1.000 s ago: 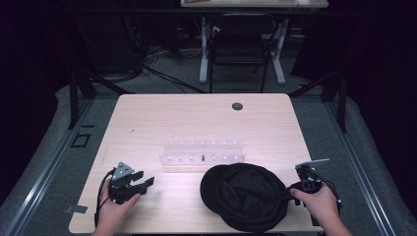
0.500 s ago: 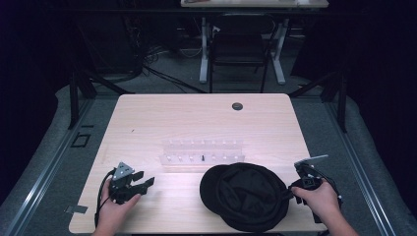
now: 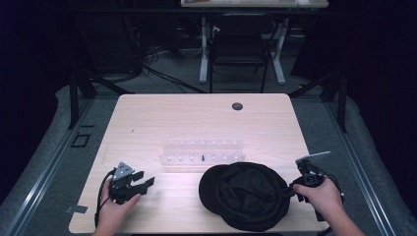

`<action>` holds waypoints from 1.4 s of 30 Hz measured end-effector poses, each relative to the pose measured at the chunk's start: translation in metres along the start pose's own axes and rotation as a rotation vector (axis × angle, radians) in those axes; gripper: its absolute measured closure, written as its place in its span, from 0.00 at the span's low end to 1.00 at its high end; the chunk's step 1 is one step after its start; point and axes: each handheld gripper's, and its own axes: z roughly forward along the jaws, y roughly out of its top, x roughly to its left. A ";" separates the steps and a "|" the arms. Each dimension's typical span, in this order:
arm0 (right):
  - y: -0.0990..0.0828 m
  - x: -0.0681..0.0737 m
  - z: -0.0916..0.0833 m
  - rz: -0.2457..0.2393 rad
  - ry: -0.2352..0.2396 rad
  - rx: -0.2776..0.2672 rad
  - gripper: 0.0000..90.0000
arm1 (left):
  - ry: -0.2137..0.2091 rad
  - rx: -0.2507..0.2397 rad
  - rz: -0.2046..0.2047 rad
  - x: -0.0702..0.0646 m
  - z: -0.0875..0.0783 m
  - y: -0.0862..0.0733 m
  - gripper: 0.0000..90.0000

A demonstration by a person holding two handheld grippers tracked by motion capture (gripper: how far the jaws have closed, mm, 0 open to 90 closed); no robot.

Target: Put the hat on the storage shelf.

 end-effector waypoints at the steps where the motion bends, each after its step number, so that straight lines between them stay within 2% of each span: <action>1: 0.001 0.001 -0.002 -0.013 -0.008 0.017 0.97 | 0.001 0.001 0.000 0.000 0.000 0.000 0.52; 4: 0.000 0.004 -0.002 0.003 0.012 -0.008 0.97 | -0.001 0.010 -0.001 0.000 0.000 0.000 0.52; 6: 0.002 0.003 -0.008 -0.026 0.016 0.044 0.98 | -0.002 0.011 -0.001 0.000 0.000 0.000 0.52; 8: 0.002 0.003 -0.010 -0.011 0.035 0.021 0.98 | -0.002 0.010 -0.001 0.000 0.000 0.000 0.52; 11: 0.002 0.004 -0.017 -0.002 0.067 0.015 0.98 | -0.002 0.010 -0.003 0.000 0.000 0.000 0.52; 17: 0.001 0.007 -0.027 0.019 0.095 0.006 0.98 | 0.000 0.009 -0.003 0.000 0.000 0.000 0.52; 20: 0.001 0.009 -0.033 0.014 0.119 0.013 0.98 | -0.001 0.009 -0.004 -0.001 0.000 0.000 0.52; 21: 0.001 0.011 -0.034 0.019 0.125 0.001 0.98 | 0.000 0.009 -0.004 -0.001 0.000 0.000 0.52; 22: 0.001 0.011 -0.036 0.014 0.125 0.005 0.98 | 0.000 0.009 -0.004 -0.001 0.000 0.000 0.52; 23: 0.001 0.017 -0.038 0.033 0.129 -0.020 0.97 | 0.000 0.009 -0.004 -0.001 0.000 0.000 0.52; 24: 0.001 0.017 -0.038 0.033 0.129 -0.020 0.97 | 0.000 0.009 -0.004 -0.001 0.000 0.000 0.52; 25: 0.002 0.017 -0.042 0.006 0.136 0.007 0.97 | 0.001 0.009 -0.004 -0.001 0.000 0.000 0.52; 28: 0.003 0.021 -0.046 0.003 0.135 0.006 0.97 | 0.002 -0.002 -0.004 -0.001 0.001 -0.001 0.52; 32: 0.003 0.026 -0.050 0.003 0.133 -0.001 0.97 | 0.001 0.010 -0.001 0.000 0.000 0.000 0.52; 33: 0.004 0.029 -0.055 -0.018 0.132 0.014 0.97 | 0.002 0.009 -0.001 0.000 0.001 0.000 0.52; 37: 0.003 0.036 -0.060 0.008 0.126 -0.011 0.97 | 0.003 -0.001 -0.003 -0.001 0.001 -0.001 0.52; 42: 0.005 0.042 -0.073 -0.032 0.103 -0.005 0.97 | 0.003 0.001 -0.002 -0.001 0.001 -0.001 0.52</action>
